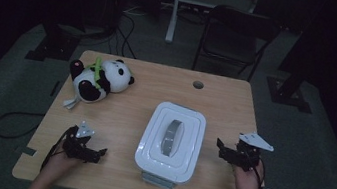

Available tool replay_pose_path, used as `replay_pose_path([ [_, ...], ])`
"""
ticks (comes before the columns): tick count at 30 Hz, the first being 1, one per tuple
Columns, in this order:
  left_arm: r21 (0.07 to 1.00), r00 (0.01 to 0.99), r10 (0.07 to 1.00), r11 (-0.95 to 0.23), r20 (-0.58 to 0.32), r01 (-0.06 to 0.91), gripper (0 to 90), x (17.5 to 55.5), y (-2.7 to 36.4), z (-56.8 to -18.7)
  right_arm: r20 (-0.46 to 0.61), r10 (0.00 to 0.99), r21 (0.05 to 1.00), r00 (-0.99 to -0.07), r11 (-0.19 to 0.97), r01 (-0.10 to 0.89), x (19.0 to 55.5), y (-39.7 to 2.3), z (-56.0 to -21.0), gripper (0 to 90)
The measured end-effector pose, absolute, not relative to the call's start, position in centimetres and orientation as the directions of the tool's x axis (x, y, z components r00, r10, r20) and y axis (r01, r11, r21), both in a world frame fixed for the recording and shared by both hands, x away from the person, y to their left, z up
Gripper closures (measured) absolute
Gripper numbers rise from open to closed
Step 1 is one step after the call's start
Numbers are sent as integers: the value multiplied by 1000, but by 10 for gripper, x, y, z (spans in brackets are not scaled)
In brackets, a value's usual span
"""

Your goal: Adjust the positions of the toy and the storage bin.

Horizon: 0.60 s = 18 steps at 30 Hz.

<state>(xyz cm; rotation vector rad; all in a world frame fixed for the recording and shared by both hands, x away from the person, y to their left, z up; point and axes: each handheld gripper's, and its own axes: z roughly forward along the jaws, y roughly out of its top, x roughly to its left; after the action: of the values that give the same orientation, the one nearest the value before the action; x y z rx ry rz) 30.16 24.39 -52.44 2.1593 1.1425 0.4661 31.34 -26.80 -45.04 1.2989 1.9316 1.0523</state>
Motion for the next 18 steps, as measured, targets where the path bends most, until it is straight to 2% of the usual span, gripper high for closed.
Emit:
replay_pose_path([
  [11,683,558,829,-415,12,601,6,302,244,-524,-37,900,817,-434,278,506,329,-236,-474,136],
  [18,683,559,829,-415,12,601,6,302,244,-524,-8,893,801,-450,275,532,332,-226,-493,136],
])
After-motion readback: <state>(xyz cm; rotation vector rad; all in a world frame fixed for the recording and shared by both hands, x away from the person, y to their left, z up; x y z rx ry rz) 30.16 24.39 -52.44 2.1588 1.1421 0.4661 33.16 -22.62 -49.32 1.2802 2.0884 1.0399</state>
